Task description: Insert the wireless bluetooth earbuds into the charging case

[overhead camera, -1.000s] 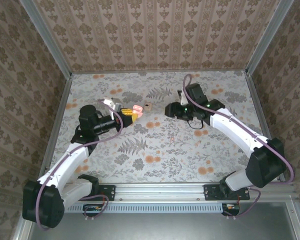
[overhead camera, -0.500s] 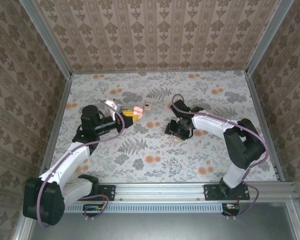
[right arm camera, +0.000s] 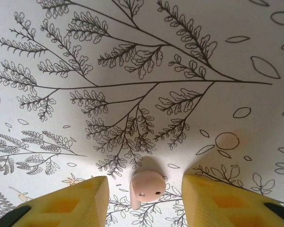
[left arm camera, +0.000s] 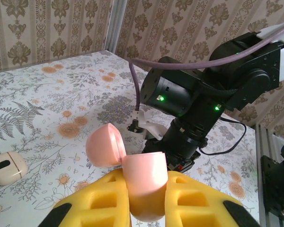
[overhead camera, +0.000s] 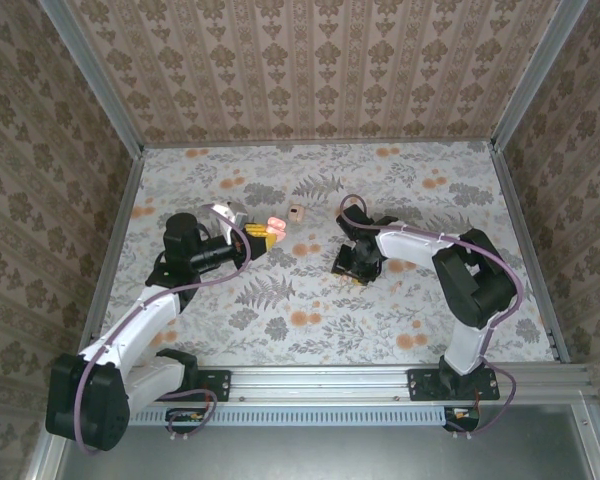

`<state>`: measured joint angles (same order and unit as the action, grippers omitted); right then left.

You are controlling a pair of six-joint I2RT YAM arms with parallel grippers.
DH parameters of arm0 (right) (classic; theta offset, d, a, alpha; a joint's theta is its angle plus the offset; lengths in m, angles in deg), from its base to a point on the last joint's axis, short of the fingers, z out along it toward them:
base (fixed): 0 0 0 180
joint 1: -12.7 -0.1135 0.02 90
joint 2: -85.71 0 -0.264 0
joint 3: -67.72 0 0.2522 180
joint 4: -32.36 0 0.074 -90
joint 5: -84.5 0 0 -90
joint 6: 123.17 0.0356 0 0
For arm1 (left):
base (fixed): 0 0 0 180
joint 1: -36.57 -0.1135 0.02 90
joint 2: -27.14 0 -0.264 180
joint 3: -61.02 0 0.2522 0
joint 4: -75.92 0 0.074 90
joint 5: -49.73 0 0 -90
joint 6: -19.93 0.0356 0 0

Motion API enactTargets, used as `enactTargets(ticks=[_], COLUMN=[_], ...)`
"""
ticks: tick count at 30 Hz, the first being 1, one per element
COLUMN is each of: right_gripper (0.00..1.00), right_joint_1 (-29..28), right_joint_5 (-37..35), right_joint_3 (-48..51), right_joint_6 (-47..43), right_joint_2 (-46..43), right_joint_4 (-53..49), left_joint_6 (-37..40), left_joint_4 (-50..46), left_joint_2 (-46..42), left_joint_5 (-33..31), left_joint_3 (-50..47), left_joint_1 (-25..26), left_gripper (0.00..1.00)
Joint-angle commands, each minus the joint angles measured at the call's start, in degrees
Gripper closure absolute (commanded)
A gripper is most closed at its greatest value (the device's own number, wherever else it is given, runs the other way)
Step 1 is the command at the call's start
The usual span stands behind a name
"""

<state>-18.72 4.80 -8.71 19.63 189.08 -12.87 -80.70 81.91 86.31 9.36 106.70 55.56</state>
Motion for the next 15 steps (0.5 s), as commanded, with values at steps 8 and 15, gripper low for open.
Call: enactTargets(ticks=[8,15], right_gripper=[0.64,0.78], right_joint_1=[-1.59,-1.89], right_joint_5=[-1.82,-2.89], right_joint_3=[-3.58,-8.43], right_joint_6=[-0.54,-3.61], right_joint_2=[4.44,6.01], right_joint_4=[-1.69,-5.72], left_joint_6=[1.55,1.80], left_joint_4=[-0.12,-0.17], left_joint_2=[-0.38,-0.47], left_joint_5=[0.46,0.48], left_joint_3=[-0.11,-0.55], left_joint_1=[-0.44,-0.45], left_gripper=[1.00,1.00])
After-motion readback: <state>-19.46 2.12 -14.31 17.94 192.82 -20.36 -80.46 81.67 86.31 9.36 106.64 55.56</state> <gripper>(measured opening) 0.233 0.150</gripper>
